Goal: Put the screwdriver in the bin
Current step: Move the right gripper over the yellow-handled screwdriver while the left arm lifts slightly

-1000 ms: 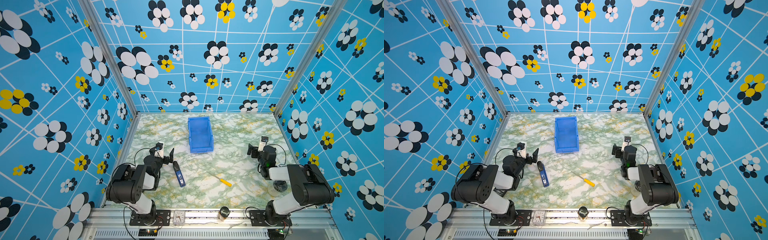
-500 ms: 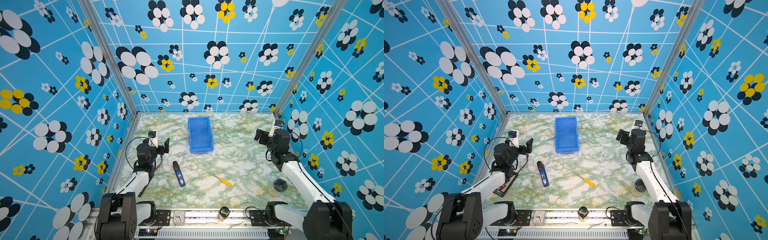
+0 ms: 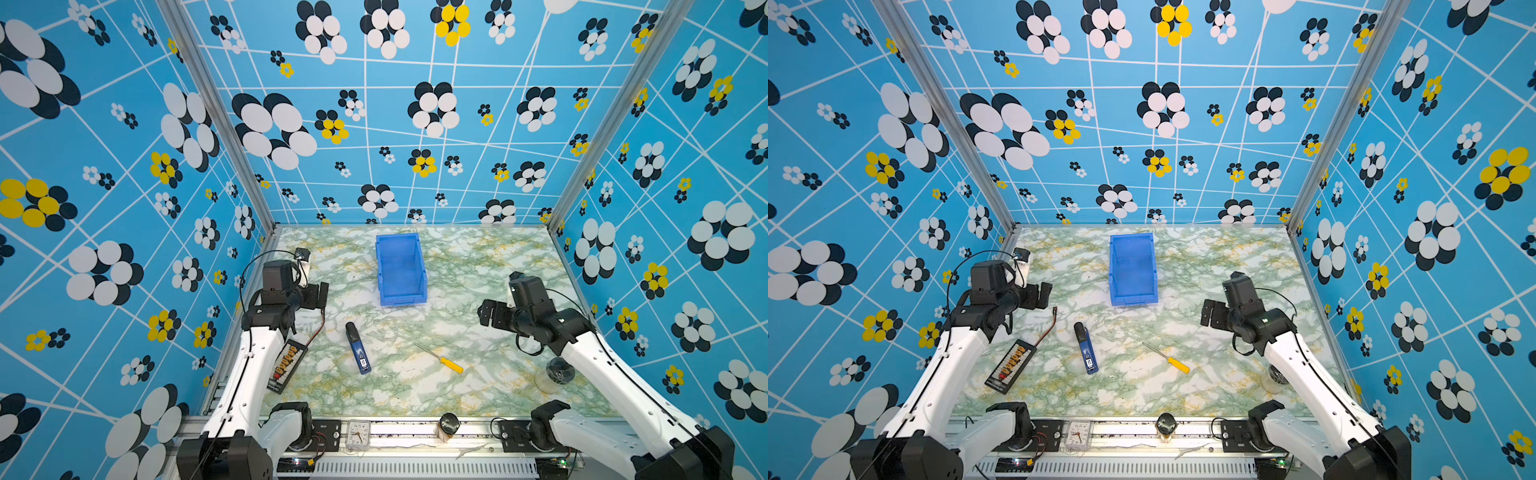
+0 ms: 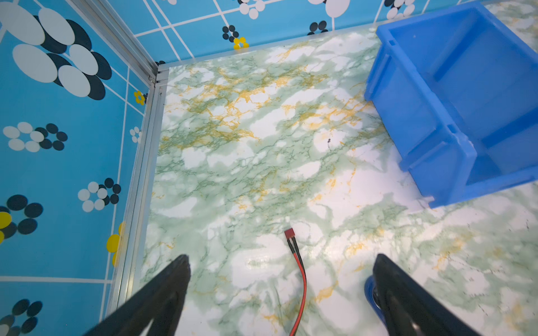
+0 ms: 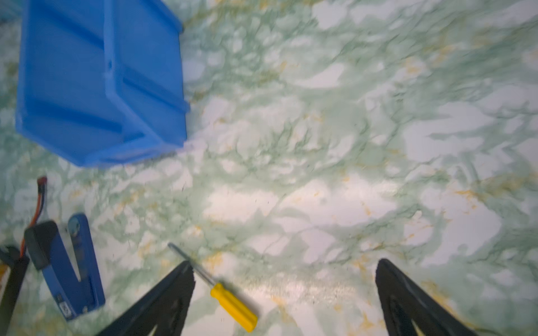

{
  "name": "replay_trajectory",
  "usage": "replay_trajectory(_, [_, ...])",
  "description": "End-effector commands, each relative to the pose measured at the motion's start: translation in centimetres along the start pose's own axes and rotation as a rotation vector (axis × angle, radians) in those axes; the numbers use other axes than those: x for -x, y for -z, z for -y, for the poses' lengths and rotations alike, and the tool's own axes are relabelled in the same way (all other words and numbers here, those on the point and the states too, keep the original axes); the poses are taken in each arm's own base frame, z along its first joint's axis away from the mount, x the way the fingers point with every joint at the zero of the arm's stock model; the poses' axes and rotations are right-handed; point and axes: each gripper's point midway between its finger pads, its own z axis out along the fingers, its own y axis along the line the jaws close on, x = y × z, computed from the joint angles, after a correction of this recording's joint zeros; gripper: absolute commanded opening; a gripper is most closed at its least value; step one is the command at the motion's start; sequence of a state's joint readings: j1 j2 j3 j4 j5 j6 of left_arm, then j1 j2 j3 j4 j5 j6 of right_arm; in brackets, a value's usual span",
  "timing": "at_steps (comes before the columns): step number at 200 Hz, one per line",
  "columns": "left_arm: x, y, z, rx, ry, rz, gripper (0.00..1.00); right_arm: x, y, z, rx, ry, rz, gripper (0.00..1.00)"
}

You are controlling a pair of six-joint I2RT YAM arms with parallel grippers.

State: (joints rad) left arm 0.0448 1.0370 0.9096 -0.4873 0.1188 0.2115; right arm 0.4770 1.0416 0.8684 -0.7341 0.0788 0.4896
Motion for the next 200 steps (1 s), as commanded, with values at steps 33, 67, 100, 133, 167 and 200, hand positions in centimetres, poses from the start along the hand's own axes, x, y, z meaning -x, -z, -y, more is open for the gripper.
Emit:
replay_trajectory(33, [-2.8, 1.8, 2.4, -0.132, 0.016, -0.169, 0.99, -6.4, -1.1, -3.0, -0.005, 0.239, -0.214, 0.96])
replay_trajectory(67, [-2.5, 2.2, 2.7, -0.152, 0.056, -0.185, 0.99, -8.6, -3.3, -5.0, -0.031, 0.374, -0.288, 0.96])
replay_trajectory(100, [-2.3, 2.6, 3.2, -0.174, 0.066, -0.182, 0.99, -9.8, -5.2, -5.6, -0.038, 0.41, -0.317, 0.87])
replay_trajectory(133, [-3.0, 2.6, 3.3, -0.175, 0.057, -0.172, 0.99, -10.5, -5.9, -5.9, -0.021, 0.438, -0.337, 0.84])
replay_trajectory(167, [-3.1, 2.8, 3.7, -0.189, 0.071, -0.167, 0.99, -11.2, -6.5, -5.6, -0.028, 0.465, -0.363, 0.78])
replay_trajectory(200, [-3.1, 3.0, 3.9, -0.198, 0.071, -0.158, 0.99, -12.4, -7.1, -6.2, -0.008, 0.479, -0.394, 0.75])
